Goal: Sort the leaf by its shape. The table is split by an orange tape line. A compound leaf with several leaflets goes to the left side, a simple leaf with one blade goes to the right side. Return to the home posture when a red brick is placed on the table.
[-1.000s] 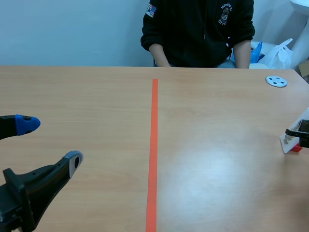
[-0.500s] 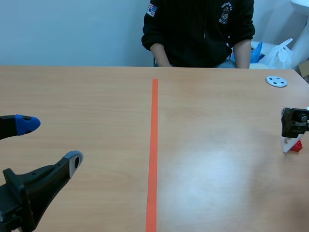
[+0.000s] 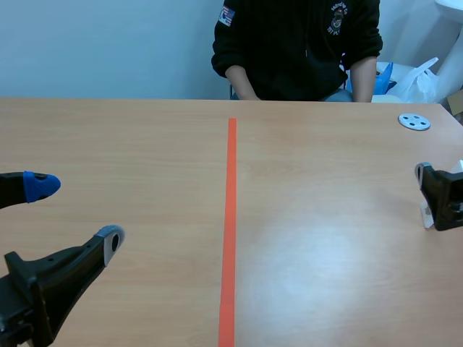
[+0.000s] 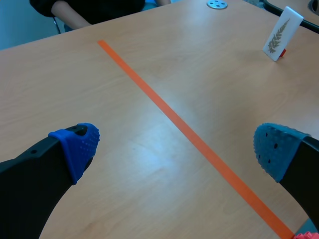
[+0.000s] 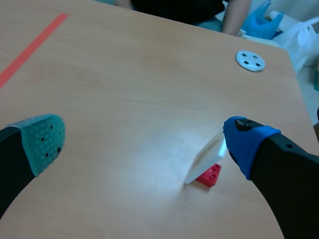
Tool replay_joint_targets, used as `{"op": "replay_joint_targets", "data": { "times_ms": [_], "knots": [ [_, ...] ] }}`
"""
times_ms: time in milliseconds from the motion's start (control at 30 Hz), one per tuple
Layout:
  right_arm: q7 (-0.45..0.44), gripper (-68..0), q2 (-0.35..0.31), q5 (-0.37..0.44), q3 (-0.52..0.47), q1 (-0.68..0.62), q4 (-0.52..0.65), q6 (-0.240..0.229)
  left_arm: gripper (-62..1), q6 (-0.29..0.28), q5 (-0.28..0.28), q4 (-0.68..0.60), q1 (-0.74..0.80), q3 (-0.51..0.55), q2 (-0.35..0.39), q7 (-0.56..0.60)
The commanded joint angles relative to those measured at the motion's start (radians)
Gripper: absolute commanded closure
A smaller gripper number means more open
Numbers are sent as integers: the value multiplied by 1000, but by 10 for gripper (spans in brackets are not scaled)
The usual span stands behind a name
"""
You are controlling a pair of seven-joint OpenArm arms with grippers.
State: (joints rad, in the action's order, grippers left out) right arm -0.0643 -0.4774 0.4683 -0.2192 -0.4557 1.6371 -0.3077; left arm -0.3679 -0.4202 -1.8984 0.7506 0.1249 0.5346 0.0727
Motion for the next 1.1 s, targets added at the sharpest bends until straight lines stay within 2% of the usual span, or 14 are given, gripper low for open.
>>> {"op": "replay_joint_targets", "data": {
  "times_ms": [0,167,267,400,533,1067],
  "knots": [
    [-15,-679,5,7,-7,-27,44,5,-623,2,-6,-25,0,-1,-5,13],
    [16,-679,64,6,-7,-156,227,0,-623,2,-6,-25,0,-1,-4,13],
    [36,-679,94,7,-7,-221,316,-27,-623,2,-6,-25,0,-1,-4,13],
    [72,-679,120,7,-7,-283,408,-56,-623,2,-6,-25,0,-1,-2,13],
    [91,-679,123,8,-2,-328,475,-61,-623,2,-6,-25,0,-1,-2,13],
    [103,-679,122,8,0,-325,497,-60,-623,2,-6,-25,-1,-1,-2,13]
  ]
}}
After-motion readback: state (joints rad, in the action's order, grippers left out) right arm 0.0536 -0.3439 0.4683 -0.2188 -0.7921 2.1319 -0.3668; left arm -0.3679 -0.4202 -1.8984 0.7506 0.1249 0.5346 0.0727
